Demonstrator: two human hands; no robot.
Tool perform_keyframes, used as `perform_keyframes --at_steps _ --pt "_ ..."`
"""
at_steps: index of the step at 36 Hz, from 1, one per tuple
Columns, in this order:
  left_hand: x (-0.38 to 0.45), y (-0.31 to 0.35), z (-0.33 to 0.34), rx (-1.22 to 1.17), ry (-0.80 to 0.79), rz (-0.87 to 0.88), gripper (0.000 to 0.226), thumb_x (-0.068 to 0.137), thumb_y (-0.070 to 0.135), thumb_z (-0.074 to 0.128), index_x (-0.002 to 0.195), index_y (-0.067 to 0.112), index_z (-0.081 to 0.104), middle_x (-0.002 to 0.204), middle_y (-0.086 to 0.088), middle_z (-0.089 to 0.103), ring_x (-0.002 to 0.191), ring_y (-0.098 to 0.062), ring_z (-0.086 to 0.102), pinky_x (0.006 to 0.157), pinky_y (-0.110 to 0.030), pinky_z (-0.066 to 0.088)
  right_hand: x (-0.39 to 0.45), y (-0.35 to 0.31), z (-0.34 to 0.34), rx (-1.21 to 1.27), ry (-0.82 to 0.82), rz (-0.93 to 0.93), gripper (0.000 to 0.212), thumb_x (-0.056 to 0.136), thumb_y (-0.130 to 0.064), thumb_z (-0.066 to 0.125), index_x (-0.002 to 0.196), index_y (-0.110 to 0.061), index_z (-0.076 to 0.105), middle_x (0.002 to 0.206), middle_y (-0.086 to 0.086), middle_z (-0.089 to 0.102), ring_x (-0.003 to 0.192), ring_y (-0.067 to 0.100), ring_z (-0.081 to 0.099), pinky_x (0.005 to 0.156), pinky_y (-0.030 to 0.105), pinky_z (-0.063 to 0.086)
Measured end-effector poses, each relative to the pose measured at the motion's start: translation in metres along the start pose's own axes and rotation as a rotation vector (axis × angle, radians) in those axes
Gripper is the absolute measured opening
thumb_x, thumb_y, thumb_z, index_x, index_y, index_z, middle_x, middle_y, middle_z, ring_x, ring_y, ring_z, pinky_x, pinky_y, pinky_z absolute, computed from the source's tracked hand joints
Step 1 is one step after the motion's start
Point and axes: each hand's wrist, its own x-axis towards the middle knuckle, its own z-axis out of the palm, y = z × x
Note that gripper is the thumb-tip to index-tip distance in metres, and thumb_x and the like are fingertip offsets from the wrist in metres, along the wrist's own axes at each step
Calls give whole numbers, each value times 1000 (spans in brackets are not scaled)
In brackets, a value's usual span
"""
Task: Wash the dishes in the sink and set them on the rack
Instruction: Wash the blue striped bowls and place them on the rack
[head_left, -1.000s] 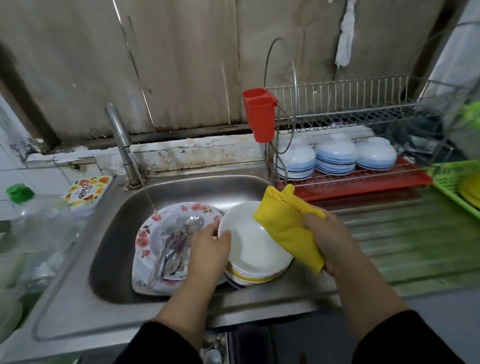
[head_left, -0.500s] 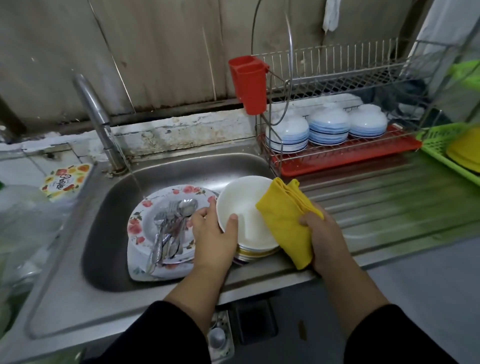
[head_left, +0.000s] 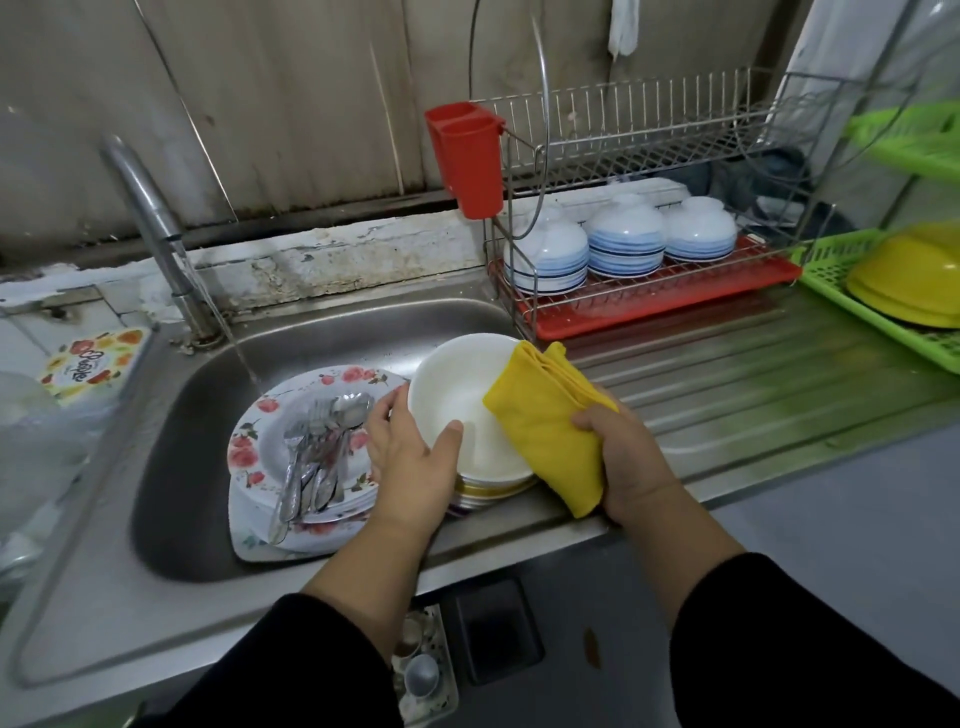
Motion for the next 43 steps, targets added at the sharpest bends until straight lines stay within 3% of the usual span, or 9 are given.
perform_keyframes --at_steps 11,14,17,21,27,32,35,38,43 --pt "6 27 -5 -98 32 -9 63 84 44 42 142 19 35 150 -4 21 138 -17 16 111 -32 14 -7 -17 4 29 62 51 23 91 -5 46 105 -12 62 95 13 68 81 30 64 68 36 52" --pt "14 42 -9 -214 39 -23 46 93 32 45 138 28 39 140 -7 38 130 -26 33 112 -43 26 -6 -32 11 35 44 106 27 89 -10 49 113 -13 60 102 17 68 88 34 65 67 38 54" --pt "15 68 -15 -489 -27 -182 34 96 24 45 123 43 40 124 -7 51 109 -27 51 97 -46 45 -6 -53 21 32 -9 104 16 91 -9 46 92 -16 60 90 12 67 78 30 63 61 34 52" --pt "29 91 -32 -955 -152 -368 39 94 11 45 129 29 47 114 -14 59 95 -32 58 84 -48 49 -7 -75 30 40 -42 85 13 91 -9 47 85 -15 57 86 11 63 76 28 60 60 33 49" --pt "42 100 -50 -989 -257 -491 20 87 19 51 104 9 58 95 -17 64 86 -33 59 93 -50 45 0 -103 42 6 -148 104 21 92 -12 49 110 -11 58 94 12 66 81 29 63 62 35 51" --pt "51 104 -57 -991 -241 -395 31 88 28 50 112 11 61 100 -14 67 91 -32 61 87 -48 48 8 -131 53 -113 -231 112 20 93 -13 48 111 -10 57 98 15 66 83 31 63 66 37 52" --pt "56 113 -59 -949 -183 -325 30 92 35 48 104 13 64 90 -10 70 84 -30 63 77 -41 48 12 -149 62 -370 -211 -76 9 91 -12 52 95 -12 60 93 15 65 84 32 63 78 42 52" --pt "60 123 -60 -918 -131 -264 38 93 44 46 108 15 64 99 -9 71 91 -29 64 75 -38 49 13 -162 81 -553 -260 -371 18 90 -9 47 86 -15 64 96 18 63 79 28 62 68 31 48" --pt "58 144 -59 -882 -101 -174 44 95 45 42 112 11 65 102 -13 71 96 -26 66 86 -37 51 17 -141 121 -1107 -552 -622 20 88 -13 49 106 -16 58 107 7 62 99 26 58 83 33 47"
